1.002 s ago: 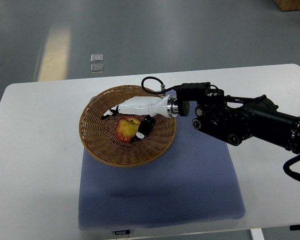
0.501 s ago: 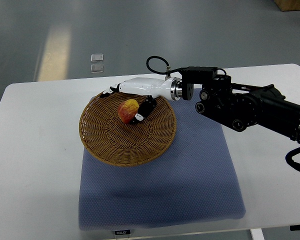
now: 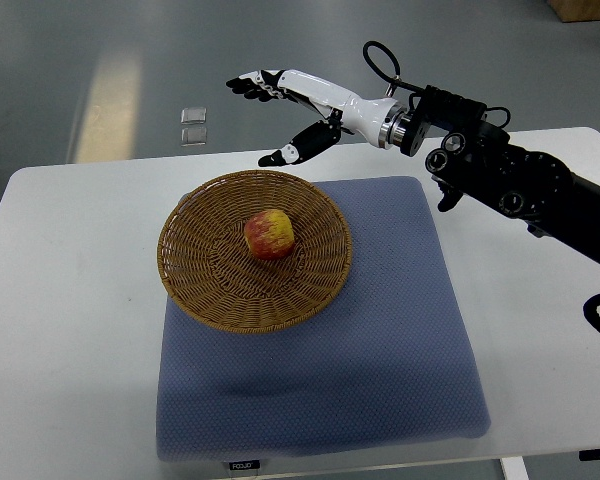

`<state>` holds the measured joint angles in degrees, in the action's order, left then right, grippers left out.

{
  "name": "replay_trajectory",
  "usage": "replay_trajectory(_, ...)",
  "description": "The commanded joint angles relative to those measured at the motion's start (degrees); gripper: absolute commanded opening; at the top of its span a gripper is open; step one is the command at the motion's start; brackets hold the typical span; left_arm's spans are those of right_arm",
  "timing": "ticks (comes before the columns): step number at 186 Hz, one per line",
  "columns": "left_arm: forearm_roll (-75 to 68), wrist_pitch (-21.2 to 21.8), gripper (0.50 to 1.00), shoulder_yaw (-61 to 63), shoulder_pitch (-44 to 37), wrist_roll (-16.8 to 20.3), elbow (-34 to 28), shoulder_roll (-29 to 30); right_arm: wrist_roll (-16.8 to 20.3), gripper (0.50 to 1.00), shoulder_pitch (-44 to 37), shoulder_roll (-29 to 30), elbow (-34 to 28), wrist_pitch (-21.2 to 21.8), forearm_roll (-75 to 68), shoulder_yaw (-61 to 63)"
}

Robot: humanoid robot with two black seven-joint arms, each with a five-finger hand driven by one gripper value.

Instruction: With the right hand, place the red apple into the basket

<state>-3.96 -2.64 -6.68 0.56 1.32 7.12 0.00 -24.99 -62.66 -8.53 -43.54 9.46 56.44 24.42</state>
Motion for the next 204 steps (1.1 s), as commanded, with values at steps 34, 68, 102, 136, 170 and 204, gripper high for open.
replay_trajectory(34, 0.0, 0.0, 1.000, 0.0, 0.1, 0.0, 0.0, 0.0, -0.1, 0.915, 4.4, 0.2, 2.7, -0.8, -26.9, 0.2)
replay_trajectory(68, 0.0, 0.0, 1.000, 0.0, 0.1, 0.0, 0.0, 0.0, -0.1, 0.913, 7.2, 0.3, 2.8, -2.4, -40.4, 0.3)
replay_trajectory(102, 0.0, 0.0, 1.000, 0.0, 0.1, 0.0, 0.0, 0.0, -0.1, 0.913, 12.3, 0.9, 3.3, -3.6, -47.2, 9.4)
replay_trajectory(136, 0.0, 0.0, 1.000, 0.0, 0.0, 0.0, 0.0, 0.0, 0.0, 0.915, 16.7, 1.1, 3.3, -3.7, -55.1, 18.9)
replay_trajectory(170, 0.0, 0.0, 1.000, 0.0, 0.0, 0.0, 0.0, 0.0, -0.4, 0.915, 18.6, 1.2, 4.8, -3.7, -59.5, 19.6)
replay_trajectory(204, 0.0, 0.0, 1.000, 0.0, 0.0, 0.0, 0.0, 0.0, -0.5, 0.924, 21.4, 1.0, 5.0, -3.3, -59.3, 19.5)
